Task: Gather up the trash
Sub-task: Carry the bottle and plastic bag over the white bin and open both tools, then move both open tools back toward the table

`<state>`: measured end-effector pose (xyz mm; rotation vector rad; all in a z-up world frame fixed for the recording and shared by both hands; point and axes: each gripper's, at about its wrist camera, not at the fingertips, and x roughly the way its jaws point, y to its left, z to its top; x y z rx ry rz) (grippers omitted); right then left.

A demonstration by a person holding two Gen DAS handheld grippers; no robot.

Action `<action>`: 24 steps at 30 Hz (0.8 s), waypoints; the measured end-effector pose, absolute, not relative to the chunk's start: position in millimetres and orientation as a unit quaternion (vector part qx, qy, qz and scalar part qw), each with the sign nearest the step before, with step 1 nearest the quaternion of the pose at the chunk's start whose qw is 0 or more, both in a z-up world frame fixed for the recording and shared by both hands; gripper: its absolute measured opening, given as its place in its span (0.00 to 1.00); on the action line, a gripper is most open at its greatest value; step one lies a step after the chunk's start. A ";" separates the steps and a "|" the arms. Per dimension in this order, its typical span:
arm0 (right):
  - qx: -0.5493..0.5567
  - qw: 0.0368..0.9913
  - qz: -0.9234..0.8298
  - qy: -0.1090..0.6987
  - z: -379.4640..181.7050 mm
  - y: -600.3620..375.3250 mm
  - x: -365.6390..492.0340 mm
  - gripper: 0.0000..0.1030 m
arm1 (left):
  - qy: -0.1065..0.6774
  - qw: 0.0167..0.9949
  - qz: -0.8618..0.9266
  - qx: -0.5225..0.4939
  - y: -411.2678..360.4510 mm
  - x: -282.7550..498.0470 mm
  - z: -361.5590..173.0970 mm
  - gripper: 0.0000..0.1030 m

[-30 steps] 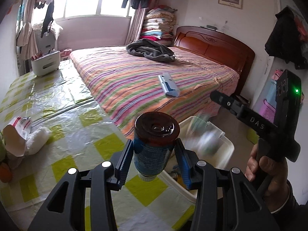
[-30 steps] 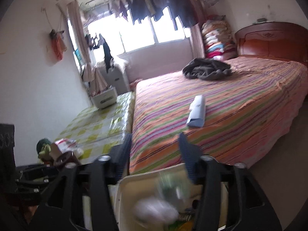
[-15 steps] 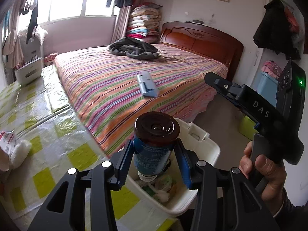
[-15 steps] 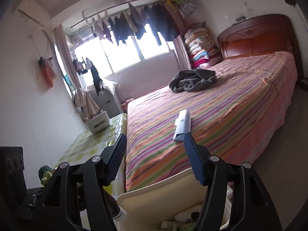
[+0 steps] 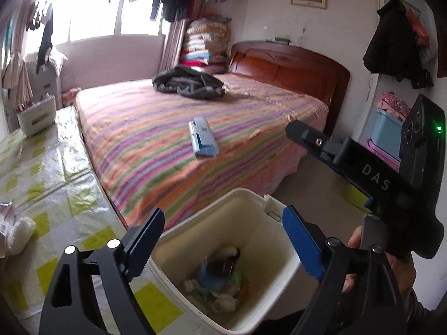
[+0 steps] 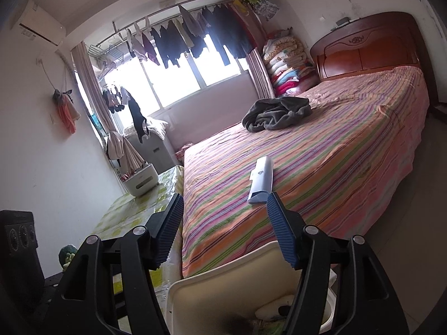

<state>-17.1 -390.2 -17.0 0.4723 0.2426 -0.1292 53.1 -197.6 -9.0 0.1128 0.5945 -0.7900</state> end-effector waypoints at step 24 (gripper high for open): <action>0.189 0.967 0.035 0.170 -16.1 -283.6 45.1 0.64 | 0.263 0.950 -0.167 0.010 -16.5 111.5 -17.8 0.82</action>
